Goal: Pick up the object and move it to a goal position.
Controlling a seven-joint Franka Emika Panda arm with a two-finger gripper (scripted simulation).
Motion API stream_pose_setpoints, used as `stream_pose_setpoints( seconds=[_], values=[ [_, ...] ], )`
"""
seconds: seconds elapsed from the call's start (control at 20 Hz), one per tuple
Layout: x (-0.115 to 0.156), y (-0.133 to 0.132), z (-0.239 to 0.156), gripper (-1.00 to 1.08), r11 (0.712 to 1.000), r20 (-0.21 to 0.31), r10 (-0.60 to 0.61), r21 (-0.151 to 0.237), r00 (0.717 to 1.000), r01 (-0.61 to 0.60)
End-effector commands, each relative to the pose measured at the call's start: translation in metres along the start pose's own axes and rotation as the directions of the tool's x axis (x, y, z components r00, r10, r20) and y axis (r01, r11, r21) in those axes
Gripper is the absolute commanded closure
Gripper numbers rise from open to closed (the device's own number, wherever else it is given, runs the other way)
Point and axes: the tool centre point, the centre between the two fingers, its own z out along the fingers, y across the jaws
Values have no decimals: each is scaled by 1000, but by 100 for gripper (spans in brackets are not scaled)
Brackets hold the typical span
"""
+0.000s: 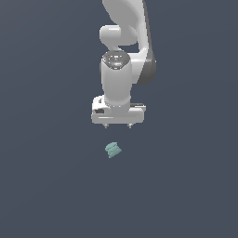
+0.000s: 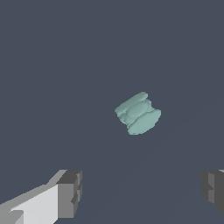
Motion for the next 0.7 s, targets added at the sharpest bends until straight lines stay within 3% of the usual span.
stream_pose_setpoints(
  seconds=[0.0,0.4,0.65],
  values=[
    [0,0,0,-92,1000,0,0,0,1000,0],
    [-1,-27,-7,-92,1000,-3,-29,0,1000,29],
    [-1,-28,-7,-92,1000,-3,-30,0,1000,30]
  ],
)
